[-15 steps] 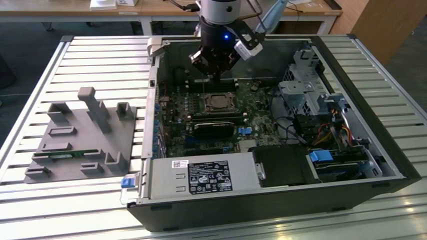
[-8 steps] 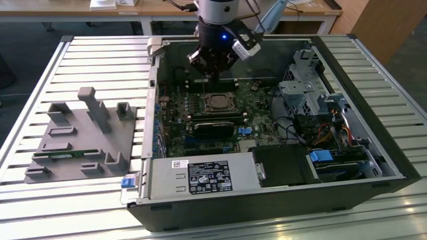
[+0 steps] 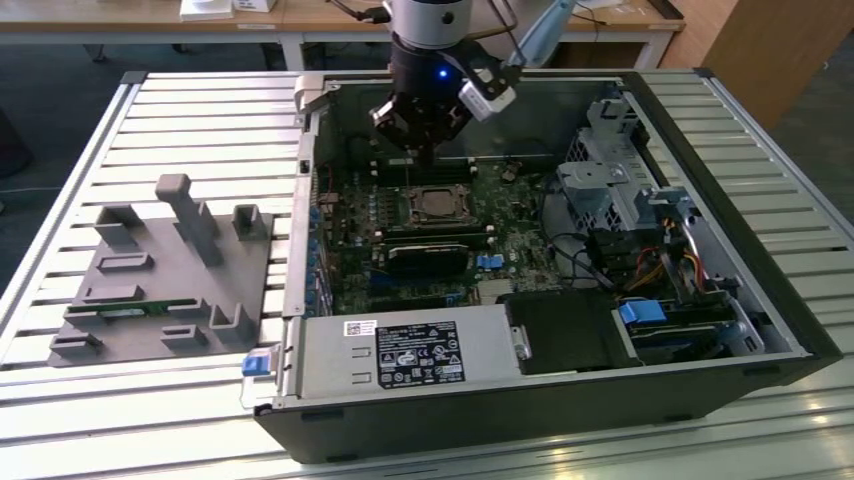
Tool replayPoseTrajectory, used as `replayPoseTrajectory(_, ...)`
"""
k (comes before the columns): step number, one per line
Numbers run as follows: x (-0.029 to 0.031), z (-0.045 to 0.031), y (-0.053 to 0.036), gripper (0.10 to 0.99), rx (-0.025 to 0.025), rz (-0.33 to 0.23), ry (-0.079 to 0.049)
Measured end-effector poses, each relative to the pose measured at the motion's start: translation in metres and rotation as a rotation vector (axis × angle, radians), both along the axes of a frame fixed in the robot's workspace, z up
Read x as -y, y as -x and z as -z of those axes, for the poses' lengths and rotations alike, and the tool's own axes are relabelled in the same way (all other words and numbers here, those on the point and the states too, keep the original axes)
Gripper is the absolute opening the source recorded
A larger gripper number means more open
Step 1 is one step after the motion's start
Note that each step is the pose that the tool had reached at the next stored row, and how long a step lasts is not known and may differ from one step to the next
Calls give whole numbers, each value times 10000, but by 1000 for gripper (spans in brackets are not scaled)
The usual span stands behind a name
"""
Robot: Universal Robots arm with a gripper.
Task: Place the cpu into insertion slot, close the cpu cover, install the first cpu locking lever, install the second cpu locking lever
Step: 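Install the first cpu locking lever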
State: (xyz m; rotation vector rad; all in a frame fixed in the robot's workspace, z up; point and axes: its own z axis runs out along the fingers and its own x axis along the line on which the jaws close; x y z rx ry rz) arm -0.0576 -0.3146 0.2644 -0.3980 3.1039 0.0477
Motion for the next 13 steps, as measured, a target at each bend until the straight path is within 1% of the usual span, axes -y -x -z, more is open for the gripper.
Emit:
replayPoseTrajectory(3, -1, -1, 47, 176, 5, 140, 0)
replayPoseTrajectory(6, -2, 0, 93, 176, 8, 139, -1)
replayPoseTrajectory(7, -2, 0, 109, 161, 7, 139, -2)
replayPoseTrajectory(8, -2, 0, 123, 106, 8, 139, -3)
replayPoseTrajectory(10, -3, 0, 152, 106, 14, 141, -7)
replayPoseTrajectory(13, -15, 2, 184, 106, 39, 211, -6)
